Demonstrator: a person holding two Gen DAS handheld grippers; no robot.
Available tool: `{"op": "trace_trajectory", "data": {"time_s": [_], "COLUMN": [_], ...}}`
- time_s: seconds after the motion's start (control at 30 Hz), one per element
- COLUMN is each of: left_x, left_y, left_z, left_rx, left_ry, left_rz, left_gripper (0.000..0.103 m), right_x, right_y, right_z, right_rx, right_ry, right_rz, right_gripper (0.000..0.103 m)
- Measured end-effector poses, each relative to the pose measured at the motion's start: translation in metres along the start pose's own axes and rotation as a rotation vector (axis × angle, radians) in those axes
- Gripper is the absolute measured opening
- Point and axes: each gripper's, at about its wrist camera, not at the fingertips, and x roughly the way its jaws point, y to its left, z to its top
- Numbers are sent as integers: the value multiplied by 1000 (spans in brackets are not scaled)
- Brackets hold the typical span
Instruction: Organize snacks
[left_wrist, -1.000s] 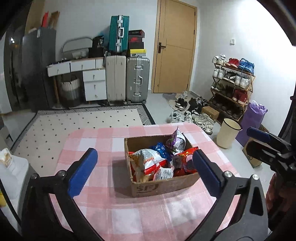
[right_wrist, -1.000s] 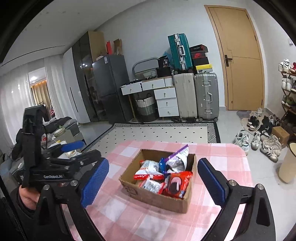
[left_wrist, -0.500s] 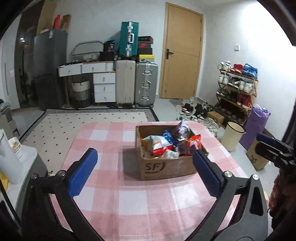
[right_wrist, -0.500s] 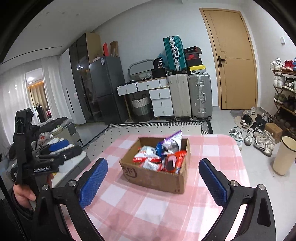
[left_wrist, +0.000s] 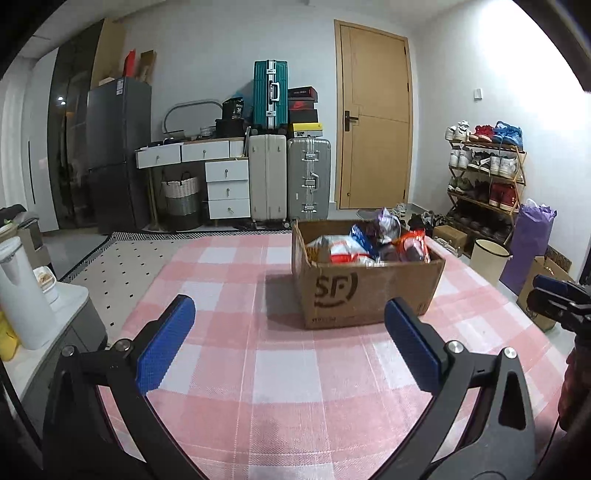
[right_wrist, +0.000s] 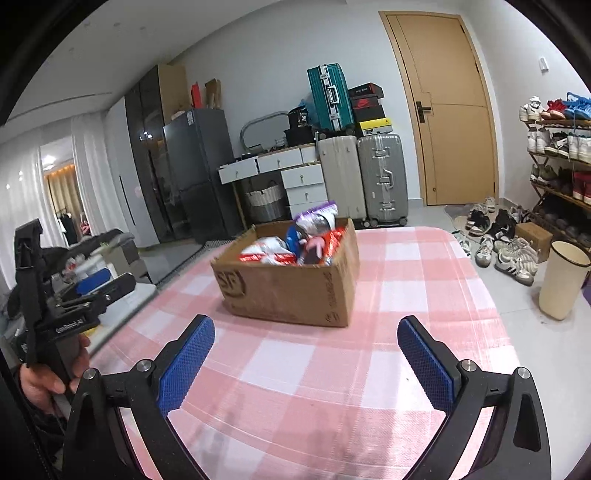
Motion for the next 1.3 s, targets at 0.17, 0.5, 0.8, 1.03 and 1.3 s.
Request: {"op": "trace_trajectory", "data": {"time_s": [0.17, 0.5, 0.8, 1.03, 1.3], "left_x": [26, 45, 48, 44, 33], "left_y": [4, 5, 11, 10, 10], "left_z": [-21, -39, -42, -44, -42], "left_rx": [-20, -3, -27, -17, -23], "left_ry": [21, -11, -60, -68, -71], "left_rz": [26, 108, 120, 125, 126], "left_gripper": [102, 102, 102, 102, 102], "right_x": [7, 14, 12, 16, 18], "right_y": [-10, -18, -16, 3, 0], "right_z": [-14, -18, -23, -28, -29], "right_rx": [-3, -41, -66, -168, -153], "right_ry": [-61, -114, -119, -123, -121], "right_rz": [-26, -76, -83, -94, -95], "right_gripper": [101, 101, 102, 103, 103]}}
